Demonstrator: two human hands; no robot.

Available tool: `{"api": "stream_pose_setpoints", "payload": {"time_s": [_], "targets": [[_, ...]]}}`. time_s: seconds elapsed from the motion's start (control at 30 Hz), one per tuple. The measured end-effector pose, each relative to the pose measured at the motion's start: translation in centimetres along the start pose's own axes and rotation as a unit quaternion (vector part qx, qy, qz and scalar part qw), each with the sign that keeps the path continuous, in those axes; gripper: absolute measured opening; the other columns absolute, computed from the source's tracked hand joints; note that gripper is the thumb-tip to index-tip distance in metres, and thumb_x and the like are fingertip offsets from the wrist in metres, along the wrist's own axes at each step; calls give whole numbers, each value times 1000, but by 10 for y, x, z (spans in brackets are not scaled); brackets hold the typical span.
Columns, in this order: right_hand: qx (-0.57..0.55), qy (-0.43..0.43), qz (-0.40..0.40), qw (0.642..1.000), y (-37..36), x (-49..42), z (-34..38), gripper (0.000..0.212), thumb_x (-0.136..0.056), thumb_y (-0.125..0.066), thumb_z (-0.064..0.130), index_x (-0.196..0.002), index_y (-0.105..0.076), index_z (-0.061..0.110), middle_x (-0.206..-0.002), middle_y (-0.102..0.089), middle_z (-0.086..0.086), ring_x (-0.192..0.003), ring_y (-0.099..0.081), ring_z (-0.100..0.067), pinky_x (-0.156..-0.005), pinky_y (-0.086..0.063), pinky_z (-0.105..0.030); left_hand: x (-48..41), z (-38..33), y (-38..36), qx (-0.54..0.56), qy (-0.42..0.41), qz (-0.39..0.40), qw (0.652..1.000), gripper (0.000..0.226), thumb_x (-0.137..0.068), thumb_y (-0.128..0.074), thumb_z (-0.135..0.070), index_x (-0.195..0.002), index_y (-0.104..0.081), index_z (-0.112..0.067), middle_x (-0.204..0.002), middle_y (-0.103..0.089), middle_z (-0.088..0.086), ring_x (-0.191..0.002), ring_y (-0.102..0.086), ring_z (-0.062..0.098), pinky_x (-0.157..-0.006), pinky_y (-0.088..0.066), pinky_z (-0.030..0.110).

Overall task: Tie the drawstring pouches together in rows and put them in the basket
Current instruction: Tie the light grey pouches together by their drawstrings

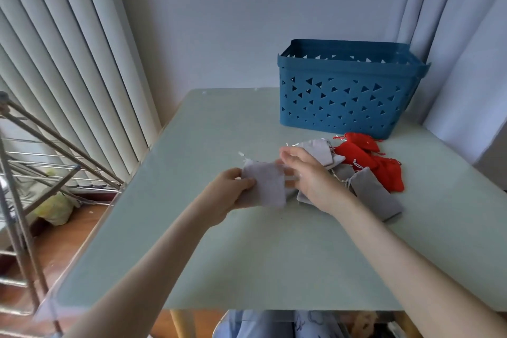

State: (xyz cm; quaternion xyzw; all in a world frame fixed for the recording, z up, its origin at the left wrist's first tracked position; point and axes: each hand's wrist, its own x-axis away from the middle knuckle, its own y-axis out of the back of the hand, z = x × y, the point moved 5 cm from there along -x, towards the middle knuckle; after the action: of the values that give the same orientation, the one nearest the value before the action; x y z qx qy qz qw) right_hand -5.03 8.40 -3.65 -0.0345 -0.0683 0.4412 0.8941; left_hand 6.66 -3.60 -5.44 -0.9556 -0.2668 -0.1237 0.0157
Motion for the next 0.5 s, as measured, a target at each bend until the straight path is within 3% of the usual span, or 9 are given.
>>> {"api": "stream_pose_setpoints", "payload": {"time_s": [0.13,0.27,0.37,0.5], "targets": [[66,1,9,998,-10,-8,-19,16,-95,-51,2,-109,-59,5,-97,-63,-12,-82,-62,-16,-68,-52,-20,4,11,9,-67,13,10,998,29,-91,-63,-22,-117,-58,-12,-109,-66,7,-95,-65,18,-73,-53,26],[57,16,45,997,-24,-12,-28,14,-95,-52,3,-101,-63,8,-97,-64,-14,-88,-60,-22,-78,-46,-31,3,8,15,-47,4,-6,999,37,-94,-55,-37,-116,-58,-7,-105,-62,7,-92,-60,17,-79,-48,29],[31,7,60,998,-28,-17,-30,15,-92,-58,7,-103,-65,12,-95,-67,-7,-88,-63,-15,-80,-46,-26,-3,8,18,-17,3,-15,1000,35,-100,-44,-37,-114,-62,-10,-103,-62,6,-93,-58,18,-83,-45,30],[-5,0,63,998,-23,-24,-31,19,-93,-55,4,-109,-63,10,-99,-67,-6,-92,-64,-10,-86,-48,-20,-13,10,17,57,-20,-17,998,31,-103,-39,-28,-102,-64,-10,-90,-63,3,-78,-57,15,-69,-43,26]]}}
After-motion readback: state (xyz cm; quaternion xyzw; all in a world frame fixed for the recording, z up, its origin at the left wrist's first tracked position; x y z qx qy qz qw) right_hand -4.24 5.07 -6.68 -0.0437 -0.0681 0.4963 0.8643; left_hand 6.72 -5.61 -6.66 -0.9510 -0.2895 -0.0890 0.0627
